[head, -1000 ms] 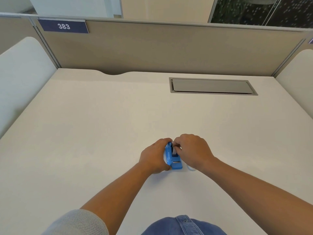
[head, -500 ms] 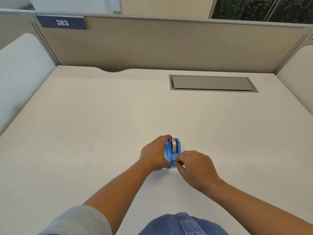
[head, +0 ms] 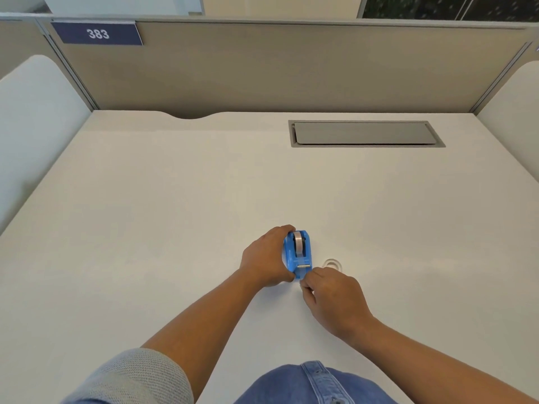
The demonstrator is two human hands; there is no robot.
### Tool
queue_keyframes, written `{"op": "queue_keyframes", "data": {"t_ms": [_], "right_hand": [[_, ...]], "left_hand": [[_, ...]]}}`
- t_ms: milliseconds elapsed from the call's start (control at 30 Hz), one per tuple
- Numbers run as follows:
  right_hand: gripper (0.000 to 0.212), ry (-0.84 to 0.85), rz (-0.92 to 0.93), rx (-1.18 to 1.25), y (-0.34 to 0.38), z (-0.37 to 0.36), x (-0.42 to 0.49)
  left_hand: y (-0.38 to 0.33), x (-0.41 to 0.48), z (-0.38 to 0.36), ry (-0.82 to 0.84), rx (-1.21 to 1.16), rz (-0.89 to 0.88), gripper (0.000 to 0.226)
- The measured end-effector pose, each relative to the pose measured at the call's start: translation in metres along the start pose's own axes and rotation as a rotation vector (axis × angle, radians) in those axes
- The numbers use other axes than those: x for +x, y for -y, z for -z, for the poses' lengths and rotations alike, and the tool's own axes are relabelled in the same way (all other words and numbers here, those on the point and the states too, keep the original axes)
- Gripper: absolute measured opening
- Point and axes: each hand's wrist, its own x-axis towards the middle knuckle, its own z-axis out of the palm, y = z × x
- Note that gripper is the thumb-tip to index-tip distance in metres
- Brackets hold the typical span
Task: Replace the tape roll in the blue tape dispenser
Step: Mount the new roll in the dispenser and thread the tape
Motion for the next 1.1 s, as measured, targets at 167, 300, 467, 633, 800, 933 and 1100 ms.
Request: {"op": "queue_keyframes", "data": {"t_ms": [167,300,467,633,800,933,1100], "right_hand": [[0.013,-0.08,0.034,-0.019,-0.006,-0.012,0.006],[0.014,-0.138,0.09,-0.058,-0.009,-0.026,0.008],[0.011,-0.168,0.106,-0.05,-0.011,-0.038,0.002],[0.009,-0.125,0.076,-0.04,-0.017,-0.045,-0.002],[0.007,-0.019,-0.045,0.158,-0.015,-0.031,-0.007],[0.01,-0.002,-0.348,0.408,-0.011,-0.017,-0.009],[0.031,0.015,-0.499,0.602,-0.012,-0.012,0.002]], "left_hand": [[0.001,0.0,-0.001,-0.002,-0.012,0.006,0.095],[0.001,0.0,-0.002,-0.005,-0.023,0.007,0.095],[0.002,0.001,-0.002,-0.008,-0.028,0.005,0.096],[0.002,0.001,-0.002,-0.001,-0.036,0.011,0.096],[0.002,0.001,-0.002,0.0,-0.029,0.004,0.097],[0.003,0.001,-0.003,0.001,-0.027,0.011,0.097],[0.004,0.001,-0.004,-0.002,-0.029,0.008,0.098]]}}
